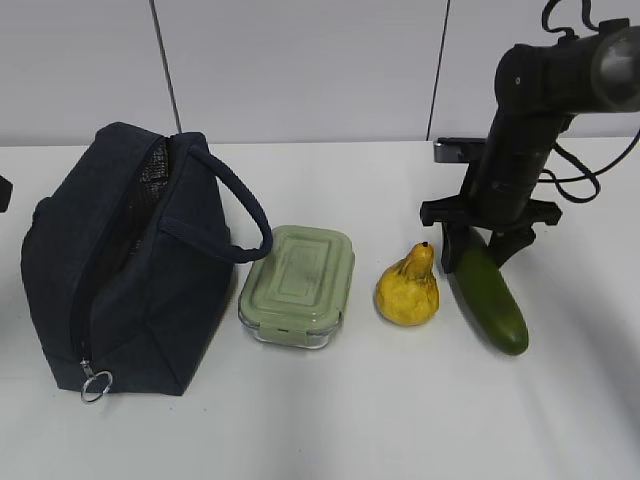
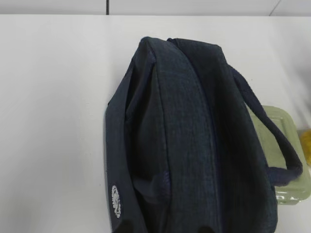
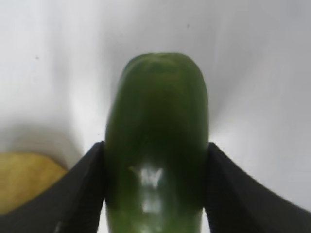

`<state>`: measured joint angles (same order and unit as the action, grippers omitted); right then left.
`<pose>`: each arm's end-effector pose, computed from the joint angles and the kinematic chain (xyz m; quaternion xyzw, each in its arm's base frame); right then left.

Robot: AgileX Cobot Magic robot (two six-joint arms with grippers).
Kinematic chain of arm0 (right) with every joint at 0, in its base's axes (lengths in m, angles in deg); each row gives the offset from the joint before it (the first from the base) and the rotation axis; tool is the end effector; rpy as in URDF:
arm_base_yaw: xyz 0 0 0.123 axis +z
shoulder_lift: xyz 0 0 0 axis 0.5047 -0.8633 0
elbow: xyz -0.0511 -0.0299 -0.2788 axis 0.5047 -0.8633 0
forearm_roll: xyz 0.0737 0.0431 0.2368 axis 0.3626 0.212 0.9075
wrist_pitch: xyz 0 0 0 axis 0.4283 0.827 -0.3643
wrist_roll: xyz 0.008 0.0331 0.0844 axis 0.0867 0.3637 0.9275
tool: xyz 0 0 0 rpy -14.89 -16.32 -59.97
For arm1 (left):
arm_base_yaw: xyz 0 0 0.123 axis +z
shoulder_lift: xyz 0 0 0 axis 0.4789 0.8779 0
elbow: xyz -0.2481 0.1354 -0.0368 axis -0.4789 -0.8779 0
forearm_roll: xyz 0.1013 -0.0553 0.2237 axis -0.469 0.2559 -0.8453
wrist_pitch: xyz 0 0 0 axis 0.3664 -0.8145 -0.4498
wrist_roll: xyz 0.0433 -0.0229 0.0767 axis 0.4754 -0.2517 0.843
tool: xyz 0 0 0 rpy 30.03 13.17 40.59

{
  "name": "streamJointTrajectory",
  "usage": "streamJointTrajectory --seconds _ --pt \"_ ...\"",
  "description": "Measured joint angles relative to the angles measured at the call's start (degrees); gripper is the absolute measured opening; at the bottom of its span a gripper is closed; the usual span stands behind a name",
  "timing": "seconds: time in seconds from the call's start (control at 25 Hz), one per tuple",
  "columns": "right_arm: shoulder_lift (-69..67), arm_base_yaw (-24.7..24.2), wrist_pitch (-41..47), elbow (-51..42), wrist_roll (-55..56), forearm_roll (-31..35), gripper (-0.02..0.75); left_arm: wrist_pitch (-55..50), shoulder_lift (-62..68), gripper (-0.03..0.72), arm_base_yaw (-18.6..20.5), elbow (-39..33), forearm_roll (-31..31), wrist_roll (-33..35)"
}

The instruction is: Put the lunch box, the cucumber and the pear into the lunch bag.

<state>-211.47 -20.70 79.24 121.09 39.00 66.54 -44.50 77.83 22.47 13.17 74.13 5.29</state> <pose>0.4306 0.0820 0.1526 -0.0297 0.9978 0.0529 0.0265 0.2092 -0.0412 0.3140 0.0964 0.9324 -0.1102 0.3305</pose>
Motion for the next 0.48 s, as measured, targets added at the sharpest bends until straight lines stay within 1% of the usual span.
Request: streamJointTrajectory --seconds 0.16,0.32,0.48 --pt "2.84 0.0 0.89 4.31 -0.56 -2.59 0.42 -0.96 0.0 0.258 0.0 0.0 0.0 1.2" --pt "6.64 0.0 1.16 9.16 -1.36 -2.88 0.42 -1.36 0.48 0.258 0.0 0.0 0.0 2.2" --pt "8.9 0.0 1.93 13.64 -4.02 1.27 0.42 -1.93 3.95 0.259 0.0 0.0 1.56 4.21"
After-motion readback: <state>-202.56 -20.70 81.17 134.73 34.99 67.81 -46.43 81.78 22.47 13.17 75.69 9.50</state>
